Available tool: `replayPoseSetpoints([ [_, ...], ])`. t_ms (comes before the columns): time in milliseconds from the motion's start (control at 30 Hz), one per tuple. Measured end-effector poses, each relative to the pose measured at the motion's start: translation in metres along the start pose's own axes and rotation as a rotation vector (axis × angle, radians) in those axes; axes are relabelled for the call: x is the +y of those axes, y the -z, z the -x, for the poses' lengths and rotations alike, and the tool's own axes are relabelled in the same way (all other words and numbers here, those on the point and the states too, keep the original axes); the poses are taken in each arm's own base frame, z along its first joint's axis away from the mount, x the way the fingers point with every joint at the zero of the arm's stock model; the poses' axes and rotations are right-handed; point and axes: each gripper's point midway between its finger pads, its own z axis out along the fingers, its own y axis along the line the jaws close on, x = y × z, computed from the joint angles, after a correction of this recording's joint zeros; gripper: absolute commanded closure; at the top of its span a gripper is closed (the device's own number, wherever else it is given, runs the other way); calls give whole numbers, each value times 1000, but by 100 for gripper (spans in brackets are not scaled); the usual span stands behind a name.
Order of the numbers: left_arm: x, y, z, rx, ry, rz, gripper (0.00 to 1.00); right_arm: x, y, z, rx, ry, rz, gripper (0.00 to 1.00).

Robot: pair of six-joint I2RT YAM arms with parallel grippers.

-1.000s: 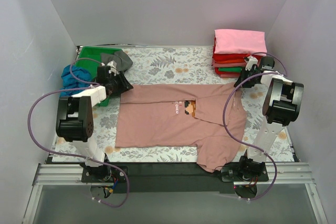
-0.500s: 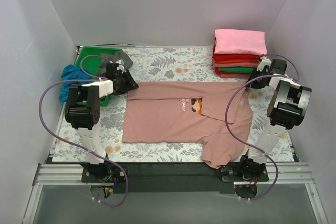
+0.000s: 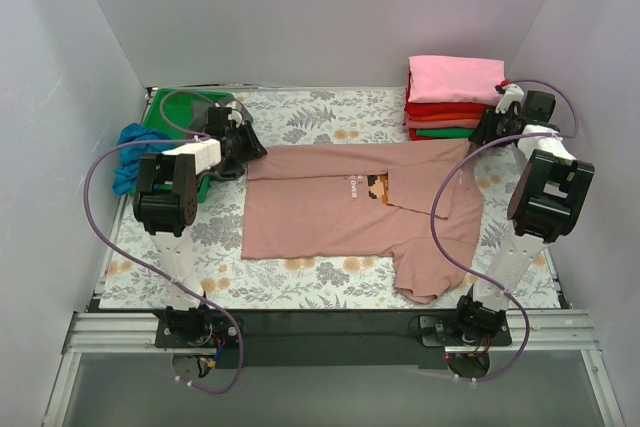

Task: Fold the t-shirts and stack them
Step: Fold the tshirt

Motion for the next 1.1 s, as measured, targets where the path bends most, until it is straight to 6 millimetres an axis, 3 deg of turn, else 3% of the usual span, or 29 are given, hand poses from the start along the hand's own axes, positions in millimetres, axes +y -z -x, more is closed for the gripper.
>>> replayPoseSetpoints([
  [133,-3,10,2,-4,-17,4,63,-3,5,-6,22,43,-20,46],
  [267,-20,51,14,-57,-56,-10,52,8,26,-29,73,78,-38,41],
  [367,-50,108,45,-195,-124,-47,42,27,56,-28,67,146,-24,37],
  [467,-87,189,76,-405,-206,-101,5,61,92,-12,17,274,60,33],
  [567,-109,263,75,-562,-207,-154,2,112,124,-13,-10,474,221,32],
  [633,-116,297,57,-601,-187,-200,8,158,139,-35,2,622,366,32],
  [700,-117,311,31,-570,-127,-247,16,211,149,-80,46,759,542,32],
  [800,-102,294,-24,-381,13,-256,32,271,172,-164,161,876,798,32],
  [833,-92,282,-46,-295,77,-233,33,279,181,-185,197,886,846,32],
  [900,-68,260,-96,-118,212,-140,32,283,192,-207,229,894,878,31],
  [1000,-38,249,-164,87,378,51,30,280,198,-211,223,916,852,31],
  [1100,-21,253,-196,171,473,206,31,272,197,-212,242,942,807,30],
])
